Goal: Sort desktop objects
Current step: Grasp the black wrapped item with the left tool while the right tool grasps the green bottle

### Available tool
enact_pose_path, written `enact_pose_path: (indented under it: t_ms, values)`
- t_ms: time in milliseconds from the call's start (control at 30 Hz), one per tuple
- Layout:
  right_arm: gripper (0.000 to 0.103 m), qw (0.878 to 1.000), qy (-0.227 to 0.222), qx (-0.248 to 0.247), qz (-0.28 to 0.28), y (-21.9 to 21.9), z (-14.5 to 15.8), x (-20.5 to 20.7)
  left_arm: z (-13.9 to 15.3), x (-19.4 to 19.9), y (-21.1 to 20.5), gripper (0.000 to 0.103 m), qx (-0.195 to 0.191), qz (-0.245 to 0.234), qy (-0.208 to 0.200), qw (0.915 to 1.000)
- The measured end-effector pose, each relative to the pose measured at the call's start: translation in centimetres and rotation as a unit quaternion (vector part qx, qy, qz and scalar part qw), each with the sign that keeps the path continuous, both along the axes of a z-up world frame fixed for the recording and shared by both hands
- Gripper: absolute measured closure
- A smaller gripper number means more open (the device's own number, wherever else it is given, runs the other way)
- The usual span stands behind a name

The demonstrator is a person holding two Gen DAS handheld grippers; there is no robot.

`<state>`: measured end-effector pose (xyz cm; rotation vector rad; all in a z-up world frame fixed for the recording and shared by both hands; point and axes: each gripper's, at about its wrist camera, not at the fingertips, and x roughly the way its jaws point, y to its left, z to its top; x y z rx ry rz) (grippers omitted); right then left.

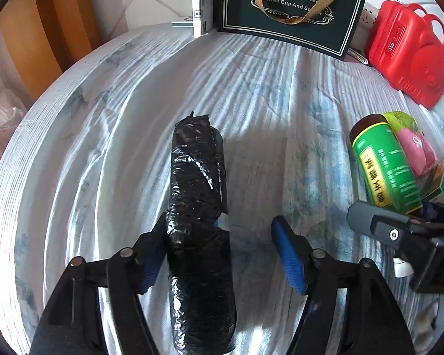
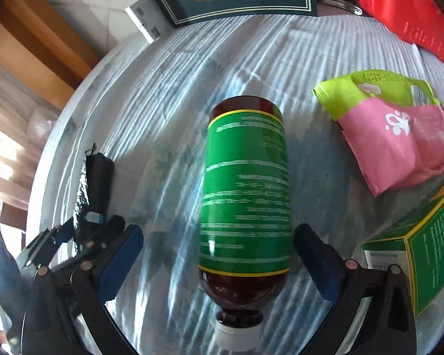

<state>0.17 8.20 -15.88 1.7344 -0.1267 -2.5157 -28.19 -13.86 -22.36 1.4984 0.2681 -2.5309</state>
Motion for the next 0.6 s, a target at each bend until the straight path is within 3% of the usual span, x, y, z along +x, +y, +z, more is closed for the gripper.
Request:
enact_pose_path:
  t_ms: [133, 200, 233, 333, 433, 533, 567, 600]
  values:
    - [0.000, 0.999, -0.020, 0.031, 0.034, -0.7, 0.7, -0.5, 0.0, -0.1, 0.0, 0.036, 0.002, 0.001, -0.002, 1.0000]
    - [0.000, 0.999, -0.030, 0.020, 0.032, -0.5, 1.4, -1.1, 0.1, -0.2, 0.0, 0.037, -0.003, 0.003, -0.015, 0.9999]
    - [0.001, 0.999, -0.041, 0.016, 0.027, -0.2, 1.7, -1.3, 0.4, -0.2, -0.1, 0.043, -0.003, 0.007, -0.012, 0.9999]
    - [0.015, 0.999, -0.031, 0.020, 0.012, -0.1, 3.3, -0.9, 1.0, -0.2, -0.6, 0.047, -0.019, 0.024, 0.002, 0.9995]
    - [0.015, 0.999, -0.014, 0.028, 0.009, 0.1, 4.6, -1.4, 0.1, -1.0, -1.6, 0.049, 0.000, 0.038, -0.011, 0.9992]
    - [0.015, 0.998, -0.031, 0.051, 0.012, -0.2, 3.7, -2.8, 0.2, -1.1, -1.5, 0.049, -0.003, 0.041, -0.004, 0.9991]
    - [0.012, 0.998, -0.029, 0.053, 0.014, -0.2, 3.6, -2.7, 0.2, -1.0, -1.4, 0.049, -0.004, 0.040, -0.002, 0.9992]
    - [0.002, 0.998, -0.026, 0.061, 0.018, -0.7, 3.4, -2.2, 0.1, -1.0, -1.3, 0.052, -0.003, 0.036, 0.001, 0.9993]
